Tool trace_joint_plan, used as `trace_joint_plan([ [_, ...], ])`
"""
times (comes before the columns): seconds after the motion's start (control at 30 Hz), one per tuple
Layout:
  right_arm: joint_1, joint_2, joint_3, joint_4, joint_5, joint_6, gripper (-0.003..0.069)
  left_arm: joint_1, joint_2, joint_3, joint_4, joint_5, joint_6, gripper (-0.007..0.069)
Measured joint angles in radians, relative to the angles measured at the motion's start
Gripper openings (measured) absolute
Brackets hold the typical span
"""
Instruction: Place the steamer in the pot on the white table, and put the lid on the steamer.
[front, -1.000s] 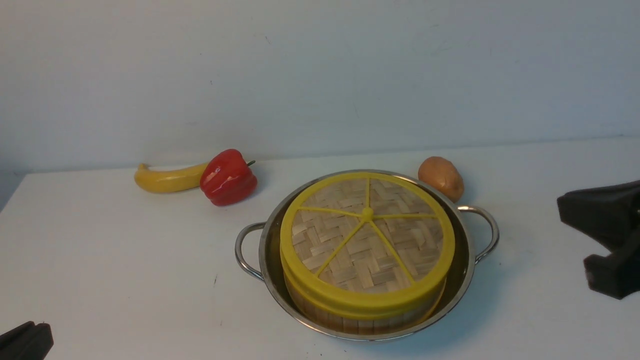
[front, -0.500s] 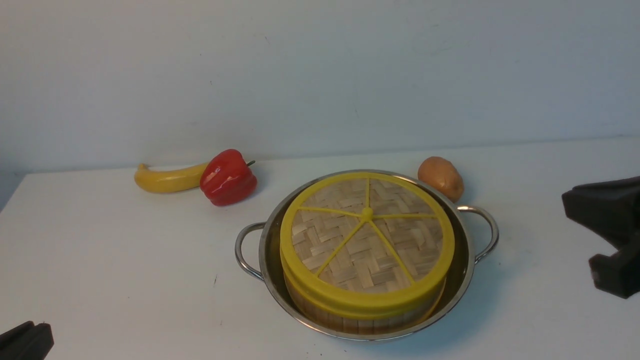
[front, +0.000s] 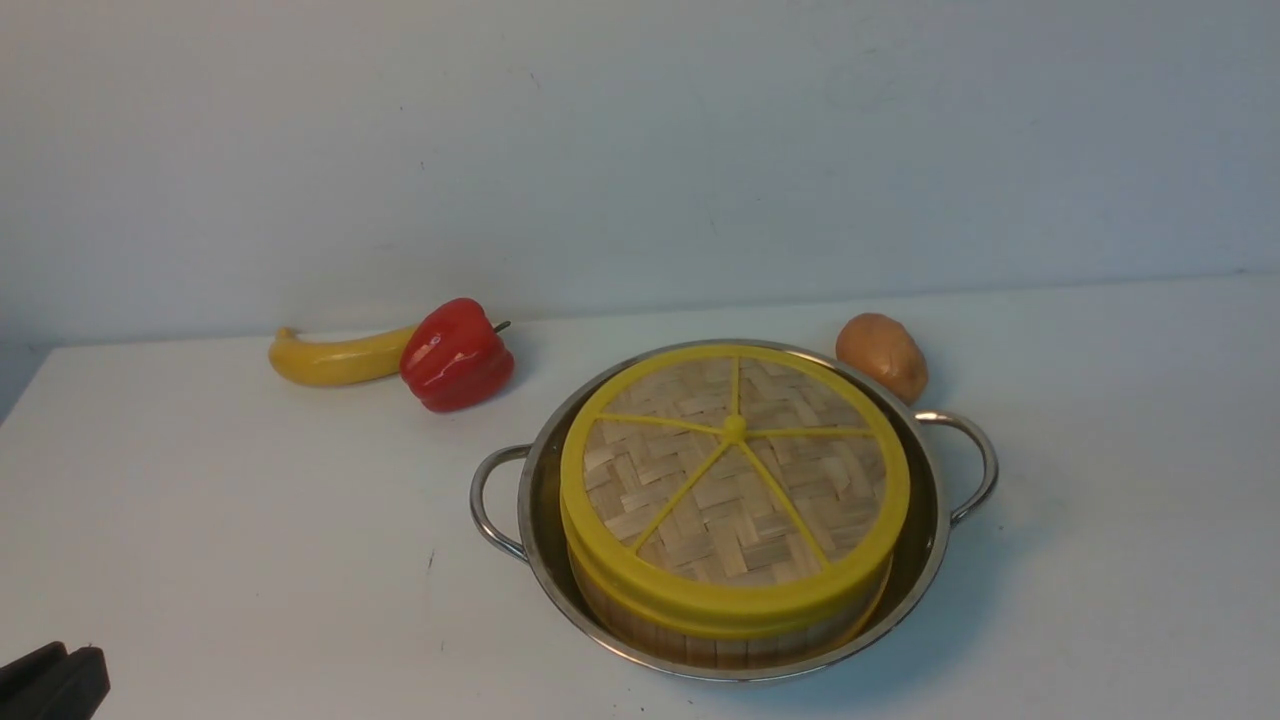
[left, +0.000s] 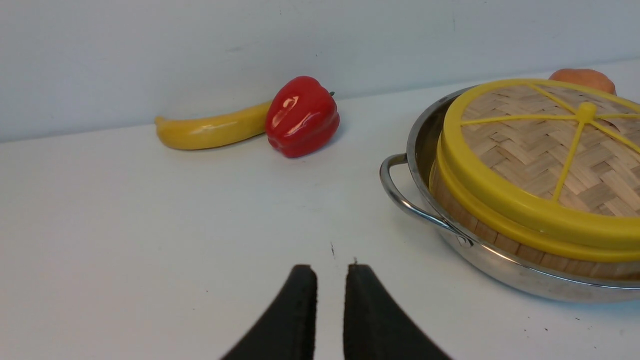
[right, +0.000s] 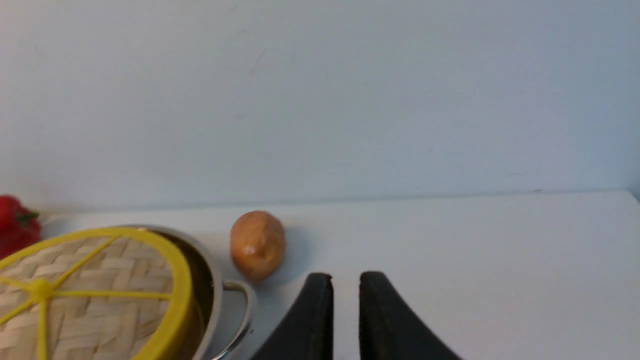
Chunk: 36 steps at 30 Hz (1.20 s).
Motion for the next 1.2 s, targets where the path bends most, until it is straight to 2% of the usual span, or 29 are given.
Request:
trace_joint_plan([
  [0.1, -0.069, -0.130, 0.165, 0.030, -0.138, 0.000, 0.0115, 0.000, 0.000, 0.000, 0.000, 0.000, 0.000, 0.0091],
  [0.27, -0.125, -0.299, 0.359, 0.075, -0.251, 0.005, 0.0131, 0.000, 0.000, 0.000, 0.000, 0.000, 0.000, 0.0100],
  [0.4, -0.135, -0.395, 0.377, 0.093, -0.224, 0.007, 0.0144, 0.000, 0.000, 0.000, 0.000, 0.000, 0.000, 0.0104],
  [0.73, -0.135, -0.409, 0.378, 0.085, -0.071, 0.004, 0.0176, 0.000, 0.000, 0.000, 0.001, 0.001, 0.000, 0.0116],
  [1.2, -0.135, -0.409, 0.378, 0.085, -0.062, 0.004, 0.0207, 0.000, 0.000, 0.000, 0.001, 0.001, 0.000, 0.0137],
])
